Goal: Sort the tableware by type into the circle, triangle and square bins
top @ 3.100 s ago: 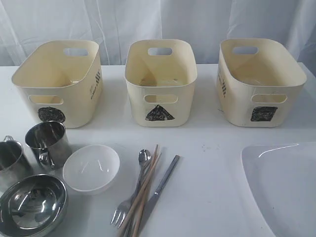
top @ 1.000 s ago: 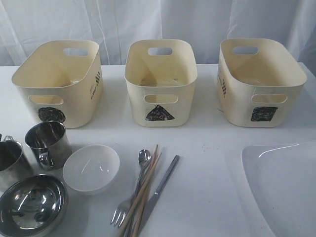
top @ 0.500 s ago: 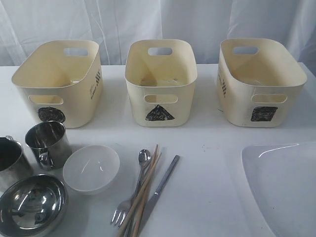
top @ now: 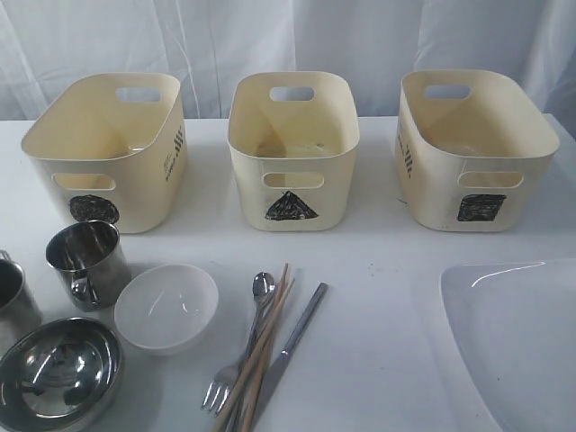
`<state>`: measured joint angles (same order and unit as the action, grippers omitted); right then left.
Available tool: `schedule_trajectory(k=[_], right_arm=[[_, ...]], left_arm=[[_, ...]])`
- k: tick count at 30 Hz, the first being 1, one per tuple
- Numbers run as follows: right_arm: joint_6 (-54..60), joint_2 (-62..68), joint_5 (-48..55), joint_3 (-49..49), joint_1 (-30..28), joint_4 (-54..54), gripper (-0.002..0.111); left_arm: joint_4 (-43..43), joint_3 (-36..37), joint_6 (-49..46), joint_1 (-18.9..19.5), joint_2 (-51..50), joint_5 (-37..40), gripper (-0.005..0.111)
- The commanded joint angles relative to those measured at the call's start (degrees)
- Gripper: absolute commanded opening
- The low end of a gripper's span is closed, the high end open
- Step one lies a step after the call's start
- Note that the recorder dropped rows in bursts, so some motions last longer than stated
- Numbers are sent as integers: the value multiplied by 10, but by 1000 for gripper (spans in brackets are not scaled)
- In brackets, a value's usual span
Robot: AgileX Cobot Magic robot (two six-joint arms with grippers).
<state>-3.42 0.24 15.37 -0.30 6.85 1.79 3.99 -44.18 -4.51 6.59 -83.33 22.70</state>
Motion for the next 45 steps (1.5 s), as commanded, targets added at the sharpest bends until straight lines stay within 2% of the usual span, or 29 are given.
schedule_trajectory(k=[1,5,8,16,19,24,27,31,34,38,40,45], right_arm=[[-2,-2,-3,3,1,2,0],[-2,-2,-3,3,1,2,0],[-2,-2,-3,3,1,2,0],[-2,-2,-3,3,1,2,0],[-2,-2,-3,3,1,2,0],[-2,-2,-3,3,1,2,0],[-2,-2,-3,3,1,2,0],[-2,-2,-4,3,1,2,0],[-2,-2,-4,3,1,2,0],[-2,-2,-3,3,1,2,0],[-2,-2,-3,3,1,1,0],[-2,-2,-3,3,1,1,0]], left_arm=[[-18,-24,18,1,87,42,0],[-70,-60,19,1,171,85,0],[-78,-85,19,1,213,58,0],[71,-96,13,1,191,-92,0],[138,-96,13,0,166,-189,0],[147,-96,27,-26,108,-350,0],[123,-96,36,-59,73,-391,0],[10,-97,37,-98,18,-459,0],[-59,-108,45,-106,-29,-505,0],[-81,-141,104,-106,-92,-512,0],[-88,-155,122,-106,-114,-512,5],[-89,-166,170,-106,-128,-501,50]])
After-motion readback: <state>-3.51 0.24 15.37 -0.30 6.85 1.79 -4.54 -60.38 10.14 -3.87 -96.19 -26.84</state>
